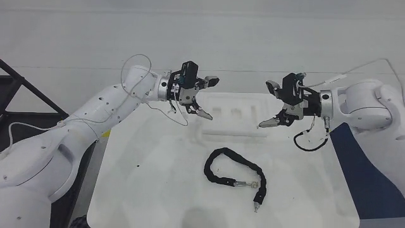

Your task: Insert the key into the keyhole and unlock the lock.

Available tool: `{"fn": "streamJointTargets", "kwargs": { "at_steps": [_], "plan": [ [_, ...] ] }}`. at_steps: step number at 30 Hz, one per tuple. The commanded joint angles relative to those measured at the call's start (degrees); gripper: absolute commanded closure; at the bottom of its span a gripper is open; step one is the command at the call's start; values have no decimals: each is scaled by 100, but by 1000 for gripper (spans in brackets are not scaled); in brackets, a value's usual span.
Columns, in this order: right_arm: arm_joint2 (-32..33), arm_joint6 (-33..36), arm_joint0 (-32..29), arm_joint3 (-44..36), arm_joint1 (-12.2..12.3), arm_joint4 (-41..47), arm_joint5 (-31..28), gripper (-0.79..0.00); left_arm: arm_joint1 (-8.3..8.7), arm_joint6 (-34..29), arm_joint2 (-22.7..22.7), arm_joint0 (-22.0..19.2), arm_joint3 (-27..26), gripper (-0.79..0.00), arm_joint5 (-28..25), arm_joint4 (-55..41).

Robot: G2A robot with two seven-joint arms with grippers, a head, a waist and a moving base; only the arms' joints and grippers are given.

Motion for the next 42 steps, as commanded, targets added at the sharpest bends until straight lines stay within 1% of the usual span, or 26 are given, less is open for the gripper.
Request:
{"fn": "streamJointTargets", "kwargs": {
  "at_steps": [1, 3, 6, 10, 13, 42],
  "plan": [
    [-110, 98, 280, 164, -42, 68, -71, -785, 67, -11, 0, -97, -19, -785, 0, -190],
    [-208, 133, 540, 365, -88, 304, -92, -785, 110, -64, 0, -189, 25, -785, 0, -179],
    [-340, 164, 918, 643, -159, 603, -153, -785, 128, -242, 0, -299, -36, -785, 0, -184],
    [-579, 283, 1341, 943, -256, 850, -233, -785, 138, -511, 0, -409, -59, -785, 0, -488],
    [-730, 277, 1531, 1118, -318, 943, -233, -785, 152, -709, 0, -418, -111, -785, 0, -709],
    [-729, 277, 1530, 1118, -318, 943, -233, -785, 152, -709, 0, -418, -111, -785, 0, -709]
  ]
}}
